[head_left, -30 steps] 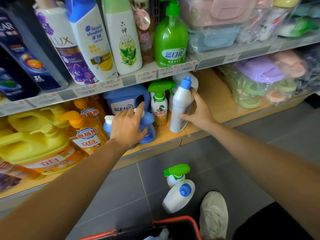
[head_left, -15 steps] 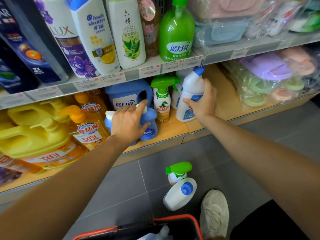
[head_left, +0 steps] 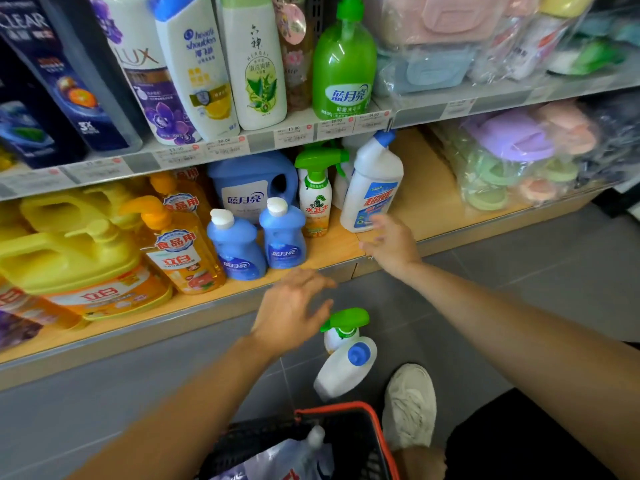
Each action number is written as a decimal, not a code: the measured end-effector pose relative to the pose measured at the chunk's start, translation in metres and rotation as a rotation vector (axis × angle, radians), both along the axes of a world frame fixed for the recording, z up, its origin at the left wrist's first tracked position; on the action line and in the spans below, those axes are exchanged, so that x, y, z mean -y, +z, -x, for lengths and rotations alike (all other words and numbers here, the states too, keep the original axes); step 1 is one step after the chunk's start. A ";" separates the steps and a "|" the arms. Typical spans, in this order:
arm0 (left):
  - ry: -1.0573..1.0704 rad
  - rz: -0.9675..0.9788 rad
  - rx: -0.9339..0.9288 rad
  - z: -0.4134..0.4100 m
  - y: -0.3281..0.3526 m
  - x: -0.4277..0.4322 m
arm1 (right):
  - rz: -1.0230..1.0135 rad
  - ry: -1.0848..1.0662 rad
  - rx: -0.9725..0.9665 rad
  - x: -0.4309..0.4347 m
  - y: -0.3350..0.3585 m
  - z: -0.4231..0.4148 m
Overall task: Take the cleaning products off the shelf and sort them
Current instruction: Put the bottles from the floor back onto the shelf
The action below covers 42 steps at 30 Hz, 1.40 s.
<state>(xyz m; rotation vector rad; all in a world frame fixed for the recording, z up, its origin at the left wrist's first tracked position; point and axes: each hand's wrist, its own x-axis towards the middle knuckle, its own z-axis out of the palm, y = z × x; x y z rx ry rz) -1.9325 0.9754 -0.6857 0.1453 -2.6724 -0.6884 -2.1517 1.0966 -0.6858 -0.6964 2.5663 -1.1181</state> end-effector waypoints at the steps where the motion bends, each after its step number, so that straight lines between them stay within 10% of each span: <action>1: 0.009 -0.037 0.063 -0.006 -0.005 -0.009 | -0.077 0.119 0.072 -0.007 -0.002 -0.009; 7: 0.027 -0.165 0.510 -0.010 -0.035 -0.025 | -0.375 0.558 0.186 -0.038 -0.002 -0.049; 20: 0.192 -0.342 0.313 -0.038 -0.065 0.009 | -0.634 1.041 0.025 -0.047 0.006 -0.090; 35: 0.363 -0.868 0.372 -0.024 -0.058 -0.007 | -0.227 0.418 0.182 -0.052 0.102 -0.003; 42: 0.222 -0.542 0.387 0.005 -0.021 -0.014 | 0.221 -0.096 0.132 -0.044 0.132 0.042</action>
